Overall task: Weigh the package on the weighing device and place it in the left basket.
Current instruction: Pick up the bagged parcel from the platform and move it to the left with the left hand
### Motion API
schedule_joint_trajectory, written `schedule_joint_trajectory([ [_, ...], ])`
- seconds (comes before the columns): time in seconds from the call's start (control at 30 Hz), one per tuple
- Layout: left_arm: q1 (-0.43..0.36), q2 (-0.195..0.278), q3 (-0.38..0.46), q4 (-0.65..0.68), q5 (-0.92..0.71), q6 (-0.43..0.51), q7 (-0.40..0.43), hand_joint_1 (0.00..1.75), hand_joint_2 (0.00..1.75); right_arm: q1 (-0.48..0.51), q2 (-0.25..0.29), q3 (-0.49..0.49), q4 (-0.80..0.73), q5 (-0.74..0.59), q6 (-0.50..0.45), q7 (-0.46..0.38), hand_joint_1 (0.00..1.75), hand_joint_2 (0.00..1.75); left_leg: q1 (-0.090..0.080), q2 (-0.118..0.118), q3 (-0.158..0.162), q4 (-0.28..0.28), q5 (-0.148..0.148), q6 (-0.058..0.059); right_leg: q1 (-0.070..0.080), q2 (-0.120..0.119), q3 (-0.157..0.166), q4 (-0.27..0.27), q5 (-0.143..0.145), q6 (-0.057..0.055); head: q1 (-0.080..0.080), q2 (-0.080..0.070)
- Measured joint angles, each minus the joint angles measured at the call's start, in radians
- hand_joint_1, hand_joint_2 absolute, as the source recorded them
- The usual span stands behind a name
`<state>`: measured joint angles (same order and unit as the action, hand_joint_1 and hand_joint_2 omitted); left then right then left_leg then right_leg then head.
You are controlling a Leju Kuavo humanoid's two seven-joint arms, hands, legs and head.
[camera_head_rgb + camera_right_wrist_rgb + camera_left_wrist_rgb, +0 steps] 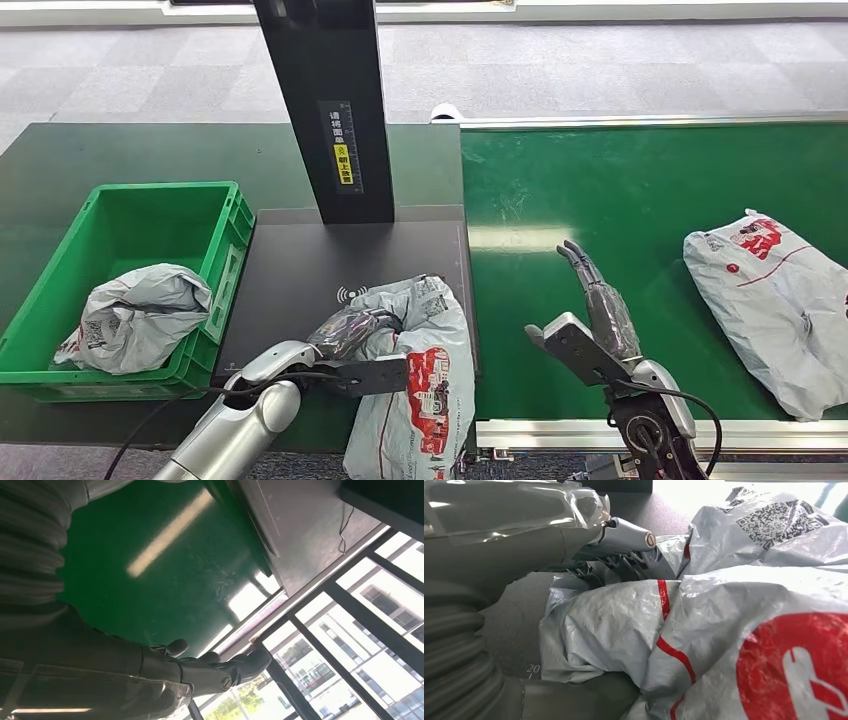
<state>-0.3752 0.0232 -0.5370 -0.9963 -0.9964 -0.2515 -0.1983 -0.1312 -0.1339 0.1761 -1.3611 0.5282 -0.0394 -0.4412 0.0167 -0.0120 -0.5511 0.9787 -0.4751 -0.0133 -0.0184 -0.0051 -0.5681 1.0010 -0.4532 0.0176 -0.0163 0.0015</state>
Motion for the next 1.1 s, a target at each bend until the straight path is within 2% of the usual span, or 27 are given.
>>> schedule_joint_trajectory([
  [0.2, 0.017, 0.002, 0.002, -0.031, 0.017, -0.019, -0.021, 1.75, 1.75, 0.001, 0.001, 0.001, -0.002, -0.002, -0.001, 0.000, 0.00, 1.75, 0.000, 0.001, 0.000, 0.000, 0.000, 0.000, 0.000, 0.000, -0.002, 0.000, 0.000, 0.000, 0.000, 0.000],
  [0.37, 0.023, 0.005, 0.000, -0.046, 0.059, -0.015, -0.088, 1.75, 1.75, 0.030, -0.003, 0.000, -0.022, -0.008, -0.004, -0.001, 0.00, 1.75, 0.000, 0.001, -0.004, 0.000, -0.001, 0.000, 0.000, 0.000, -0.006, 0.000, 0.000, 0.000, 0.000, 0.000],
  [0.5, 0.032, 0.005, -0.001, -0.061, 0.079, -0.002, -0.109, 1.75, 1.75, 0.053, -0.008, -0.002, -0.046, -0.010, -0.005, -0.001, 0.00, 1.75, 0.000, 0.001, -0.007, 0.001, -0.001, 0.000, 0.000, 0.001, -0.010, 0.000, 0.000, 0.000, 0.000, 0.000],
  [0.77, 0.048, 0.005, -0.002, -0.143, 0.149, 0.100, -0.218, 1.75, 1.75, 0.090, -0.012, -0.017, -0.085, -0.014, -0.006, -0.001, 0.00, 1.75, 0.000, 0.001, -0.011, 0.001, -0.001, 0.000, 0.000, 0.001, -0.014, 0.000, 0.000, 0.000, 0.000, 0.000],
  [1.1, 0.058, 0.005, 0.013, -0.260, 0.228, 0.221, -0.309, 1.75, 1.75, 0.124, -0.021, -0.035, -0.113, -0.028, -0.008, -0.007, 0.00, 1.75, 0.000, 0.002, -0.013, 0.001, -0.001, 0.000, 0.000, 0.002, -0.016, 0.000, 0.000, 0.000, 0.000, 0.000],
])
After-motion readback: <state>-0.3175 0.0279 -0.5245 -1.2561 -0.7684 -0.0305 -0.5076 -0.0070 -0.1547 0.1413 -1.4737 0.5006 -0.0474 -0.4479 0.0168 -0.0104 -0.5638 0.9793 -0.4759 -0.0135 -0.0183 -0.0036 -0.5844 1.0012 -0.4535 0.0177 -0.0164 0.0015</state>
